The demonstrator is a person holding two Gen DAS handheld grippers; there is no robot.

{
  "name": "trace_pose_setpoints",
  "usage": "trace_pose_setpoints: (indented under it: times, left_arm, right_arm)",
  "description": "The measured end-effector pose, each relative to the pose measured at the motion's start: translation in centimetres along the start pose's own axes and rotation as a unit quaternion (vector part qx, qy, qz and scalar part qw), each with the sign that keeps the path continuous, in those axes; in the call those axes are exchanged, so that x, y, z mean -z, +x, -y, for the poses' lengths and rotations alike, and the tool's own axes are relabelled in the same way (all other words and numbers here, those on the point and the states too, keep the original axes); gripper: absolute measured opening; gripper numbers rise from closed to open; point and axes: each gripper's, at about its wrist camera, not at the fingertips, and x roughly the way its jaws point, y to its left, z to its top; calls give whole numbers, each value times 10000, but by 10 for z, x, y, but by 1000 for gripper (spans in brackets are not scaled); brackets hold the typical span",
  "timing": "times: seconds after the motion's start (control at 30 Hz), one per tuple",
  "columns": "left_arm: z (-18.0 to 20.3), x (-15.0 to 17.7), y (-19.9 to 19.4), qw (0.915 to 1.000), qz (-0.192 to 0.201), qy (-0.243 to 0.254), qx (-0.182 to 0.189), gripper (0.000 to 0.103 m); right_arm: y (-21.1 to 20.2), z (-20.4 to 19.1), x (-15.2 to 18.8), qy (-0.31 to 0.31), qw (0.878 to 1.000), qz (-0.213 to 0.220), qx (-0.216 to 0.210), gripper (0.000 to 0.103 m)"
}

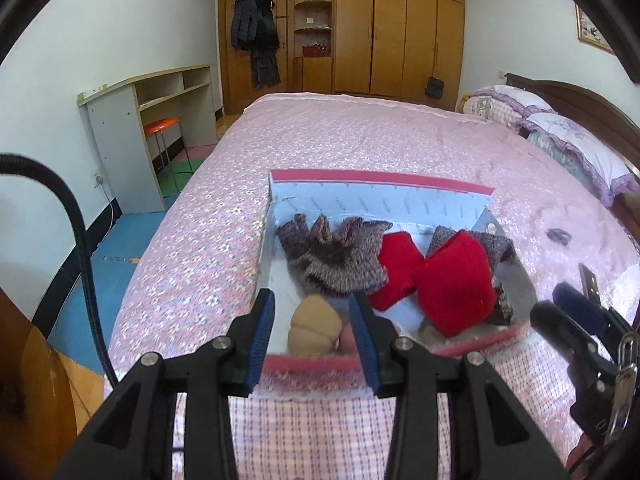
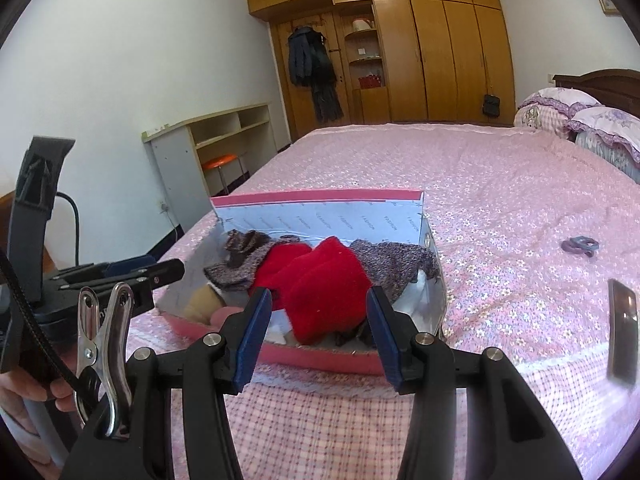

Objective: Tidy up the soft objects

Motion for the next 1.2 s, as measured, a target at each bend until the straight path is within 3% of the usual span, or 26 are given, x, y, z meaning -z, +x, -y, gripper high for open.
trace_pose_setpoints:
  times: [0.6, 1.0, 1.2]
  left_arm:
    - [-4, 58, -50, 9998, -16, -115, 161, 40]
    - [13, 92, -23, 9993, -291, -101, 230, 40]
    - [20, 101, -11, 9996, -256, -21, 96, 40]
  right_arm:
    - [-39, -17, 36, -22, 9996, -265, 52, 50]
    - [-18, -3, 67, 81, 9962, -749, 427, 50]
    - [-3, 4, 77, 106, 9939, -957, 535, 50]
